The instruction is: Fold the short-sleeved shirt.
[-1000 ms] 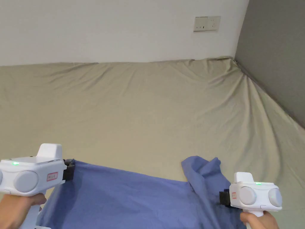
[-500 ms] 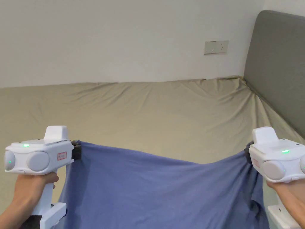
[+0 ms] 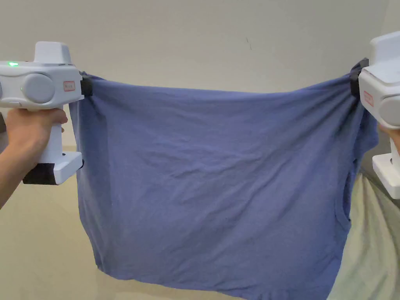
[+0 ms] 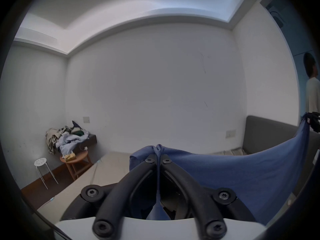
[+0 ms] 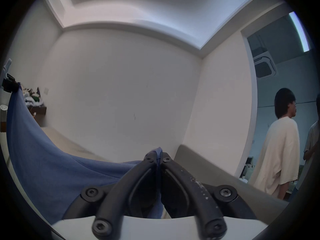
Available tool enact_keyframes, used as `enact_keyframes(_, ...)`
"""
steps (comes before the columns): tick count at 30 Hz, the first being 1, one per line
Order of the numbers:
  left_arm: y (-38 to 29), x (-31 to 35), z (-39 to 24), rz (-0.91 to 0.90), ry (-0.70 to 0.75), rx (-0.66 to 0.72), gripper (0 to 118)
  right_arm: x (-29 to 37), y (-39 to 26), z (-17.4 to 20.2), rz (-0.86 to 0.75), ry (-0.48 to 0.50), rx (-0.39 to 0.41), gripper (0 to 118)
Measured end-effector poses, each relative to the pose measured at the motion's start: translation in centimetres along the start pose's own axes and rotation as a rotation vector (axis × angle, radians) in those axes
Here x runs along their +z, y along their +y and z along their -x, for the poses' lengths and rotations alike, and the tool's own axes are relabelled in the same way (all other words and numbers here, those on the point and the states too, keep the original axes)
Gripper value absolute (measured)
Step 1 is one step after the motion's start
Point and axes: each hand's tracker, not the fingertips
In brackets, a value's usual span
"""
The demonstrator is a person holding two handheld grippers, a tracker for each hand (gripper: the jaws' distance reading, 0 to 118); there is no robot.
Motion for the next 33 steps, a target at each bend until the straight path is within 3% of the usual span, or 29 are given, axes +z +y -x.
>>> enact_keyframes(4,1.6,-1.6,0.3,-0.056,0.023,0.018,1,-3.1,1.2,-0.6,-0.04,0.003,-0.029,4)
enact_keyframes(9,-1.7,-4.4,-0.2,-0.075,0.033,0.026,1,-5.0,-1.5,0.0,-0.034,0.045,-0.111,4)
enact_keyframes(20,-22.2,-9.3,-1.8,0.236,-0.023,0.05,1,-8.0,-20.4,3.5,0.311,0.163,-0.317,4)
enact_keyframes(25,-31.3,-6.9,-1.7,0.397,-0.036,0.039,1,-4.2,-28.2,5.1,0.458,0.209,-0.332,4)
enact_keyframes(33,-42.7,2.9,1.1,0.601,-0.03,0.07,1,7.4,-36.9,5.4,0.655,0.3,-0.363,4)
